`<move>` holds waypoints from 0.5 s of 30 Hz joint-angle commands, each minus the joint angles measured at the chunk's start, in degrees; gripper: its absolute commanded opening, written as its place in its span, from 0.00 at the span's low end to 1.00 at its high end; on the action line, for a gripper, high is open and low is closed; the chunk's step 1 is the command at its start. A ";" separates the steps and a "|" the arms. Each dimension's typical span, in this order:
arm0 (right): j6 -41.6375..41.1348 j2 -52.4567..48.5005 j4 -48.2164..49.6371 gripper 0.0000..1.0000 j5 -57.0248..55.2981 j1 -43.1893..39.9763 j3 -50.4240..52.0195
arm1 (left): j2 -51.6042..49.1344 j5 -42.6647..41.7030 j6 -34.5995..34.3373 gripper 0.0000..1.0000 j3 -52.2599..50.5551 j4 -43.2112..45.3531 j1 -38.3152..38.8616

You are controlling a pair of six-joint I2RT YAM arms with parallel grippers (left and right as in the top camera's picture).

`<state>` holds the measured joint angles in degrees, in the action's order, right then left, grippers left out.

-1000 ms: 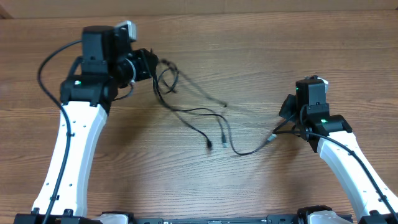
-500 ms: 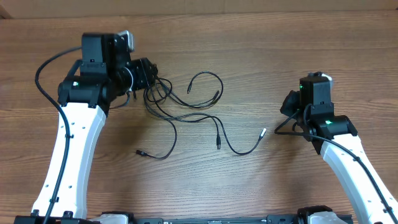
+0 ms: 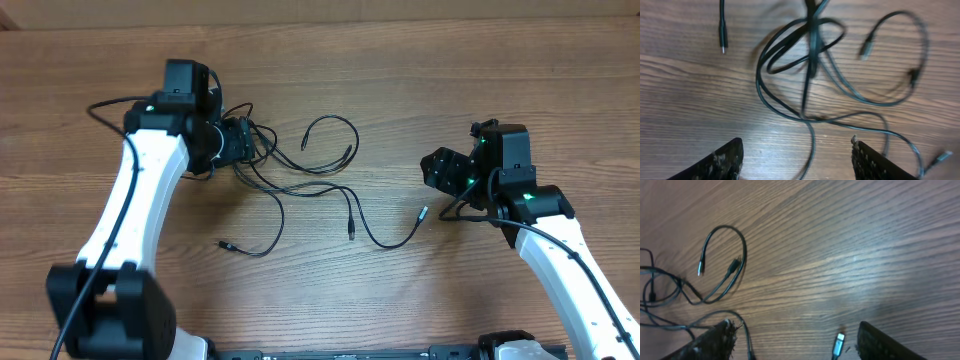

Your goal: Untangle cables

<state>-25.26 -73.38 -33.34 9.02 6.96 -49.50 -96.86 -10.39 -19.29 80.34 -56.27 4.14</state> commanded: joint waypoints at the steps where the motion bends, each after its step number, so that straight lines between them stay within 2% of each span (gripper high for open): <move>1: 0.17 1.05 -0.26 0.81 1.62 0.07 -1.84 | -4.39 0.94 0.52 0.68 0.76 0.66 0.66; 8: 0.17 1.05 -0.20 0.84 1.57 0.07 -1.84 | -9.05 0.42 3.54 0.67 0.76 5.70 1.90; 13: 0.15 1.05 -0.22 0.84 1.57 0.07 -1.84 | -10.99 0.74 4.55 0.56 0.76 9.22 4.24; 15: 0.15 1.05 -0.22 0.84 1.57 0.07 -1.84 | -11.72 2.21 4.52 0.47 0.76 9.27 5.22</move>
<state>-25.23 -73.38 -33.71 10.31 6.94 -49.50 -106.69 -10.17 -16.16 80.34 -47.16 7.70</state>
